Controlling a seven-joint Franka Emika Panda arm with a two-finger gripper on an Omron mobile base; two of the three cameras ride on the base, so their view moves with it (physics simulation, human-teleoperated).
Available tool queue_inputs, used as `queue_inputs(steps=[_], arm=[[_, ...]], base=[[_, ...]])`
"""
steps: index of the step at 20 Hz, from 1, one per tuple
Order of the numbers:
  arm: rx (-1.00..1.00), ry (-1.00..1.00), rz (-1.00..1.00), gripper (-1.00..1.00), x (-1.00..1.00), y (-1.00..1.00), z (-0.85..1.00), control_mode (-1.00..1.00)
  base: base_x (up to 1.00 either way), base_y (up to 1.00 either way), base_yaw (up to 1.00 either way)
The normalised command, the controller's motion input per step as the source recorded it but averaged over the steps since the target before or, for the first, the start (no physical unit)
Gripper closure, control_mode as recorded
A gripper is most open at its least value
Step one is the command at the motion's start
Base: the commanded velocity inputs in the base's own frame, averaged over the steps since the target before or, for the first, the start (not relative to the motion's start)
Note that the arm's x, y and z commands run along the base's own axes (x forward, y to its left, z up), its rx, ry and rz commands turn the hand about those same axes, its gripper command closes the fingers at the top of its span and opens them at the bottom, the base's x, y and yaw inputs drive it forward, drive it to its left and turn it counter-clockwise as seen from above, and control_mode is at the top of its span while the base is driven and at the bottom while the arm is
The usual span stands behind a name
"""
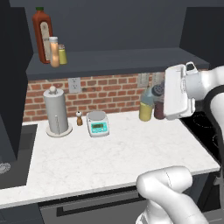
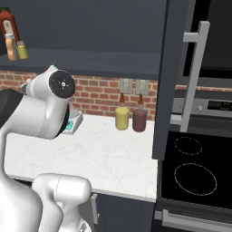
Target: Put the shaker and condiment bottle from the counter next to their counterparts in the cabinet.
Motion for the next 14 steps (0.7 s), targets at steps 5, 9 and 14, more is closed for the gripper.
queue_inputs(steps=[5, 9, 14], arm=[[0.0, 0.0, 0.12, 1.0, 0.0, 0.2, 0.45, -1.0], [0.0, 0.0, 0.06, 1.0, 0.05, 0.22, 0.25, -1.0], [0.01, 0.07, -0.02, 1.0, 0.32, 0.12, 0.02, -1.0]], base=[[0.0, 0.0, 0.0], [0.0, 0.0, 0.0], [0.0, 0.0, 0.0]])
